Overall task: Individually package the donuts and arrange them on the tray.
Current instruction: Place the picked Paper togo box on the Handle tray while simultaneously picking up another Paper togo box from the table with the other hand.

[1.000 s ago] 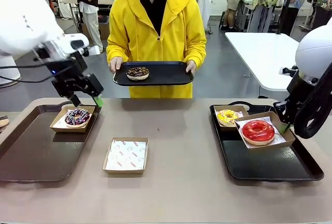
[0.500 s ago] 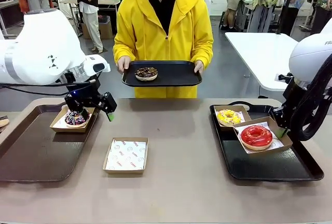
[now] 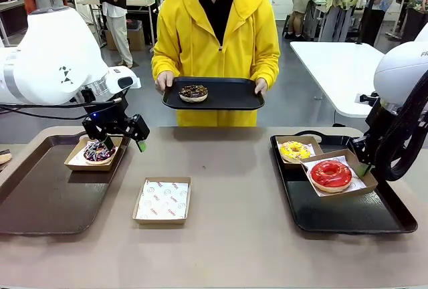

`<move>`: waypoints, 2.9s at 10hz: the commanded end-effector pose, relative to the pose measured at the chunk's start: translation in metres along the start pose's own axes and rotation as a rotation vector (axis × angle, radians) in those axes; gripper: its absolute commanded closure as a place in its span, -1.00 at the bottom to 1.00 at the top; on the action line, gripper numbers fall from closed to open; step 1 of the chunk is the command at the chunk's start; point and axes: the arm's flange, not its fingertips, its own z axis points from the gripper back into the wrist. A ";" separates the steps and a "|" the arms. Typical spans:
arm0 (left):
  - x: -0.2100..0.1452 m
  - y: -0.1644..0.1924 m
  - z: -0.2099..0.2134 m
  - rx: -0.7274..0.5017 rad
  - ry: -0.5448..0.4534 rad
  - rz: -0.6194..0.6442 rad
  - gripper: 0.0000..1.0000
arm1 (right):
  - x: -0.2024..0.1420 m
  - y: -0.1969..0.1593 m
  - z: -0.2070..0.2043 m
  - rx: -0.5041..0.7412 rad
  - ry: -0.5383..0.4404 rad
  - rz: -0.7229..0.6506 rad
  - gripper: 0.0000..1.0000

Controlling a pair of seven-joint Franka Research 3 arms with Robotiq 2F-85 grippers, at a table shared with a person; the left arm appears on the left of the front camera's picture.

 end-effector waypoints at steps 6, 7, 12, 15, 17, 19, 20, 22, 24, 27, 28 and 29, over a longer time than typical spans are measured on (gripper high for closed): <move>-0.017 -0.013 -0.011 -0.007 0.149 0.335 -1.00 | -0.017 0.002 -0.019 0.001 -0.039 -0.035 0.98; -0.017 -0.017 -0.015 0.002 0.190 0.370 -1.00 | -0.020 0.003 -0.021 0.012 -0.050 -0.044 0.98; -0.018 -0.039 -0.047 0.055 0.257 0.398 -1.00 | -0.019 0.010 -0.045 0.025 -0.039 -0.098 0.98; -0.014 -0.041 -0.063 0.088 0.270 0.392 -1.00 | -0.012 0.019 -0.050 -0.031 -0.001 -0.116 0.98; -0.012 -0.039 -0.072 0.095 0.277 0.402 -1.00 | -0.009 0.022 -0.053 -0.040 0.001 -0.122 0.98; -0.012 -0.036 -0.081 0.101 0.266 0.393 -1.00 | -0.007 0.023 -0.055 -0.039 0.009 -0.131 0.98; -0.014 -0.035 -0.085 0.100 0.243 0.366 -1.00 | -0.008 0.023 -0.055 -0.041 0.009 -0.133 0.98; -0.020 -0.032 -0.094 0.095 0.214 0.306 -1.00 | -0.008 0.022 -0.056 -0.043 0.013 -0.137 0.98; -0.026 -0.032 -0.102 0.101 0.201 0.217 -1.00 | -0.008 0.021 -0.059 -0.046 0.026 -0.145 0.98; -0.032 -0.037 -0.108 0.117 0.179 0.116 -1.00 | -0.009 0.018 -0.062 -0.050 0.033 -0.147 0.98; -0.032 -0.038 -0.109 0.122 0.176 0.109 -1.00 | -0.008 0.016 -0.063 -0.051 0.037 -0.149 0.98; -0.033 -0.038 -0.110 0.100 0.171 0.091 -1.00 | -0.008 0.015 -0.065 -0.051 0.045 -0.136 0.98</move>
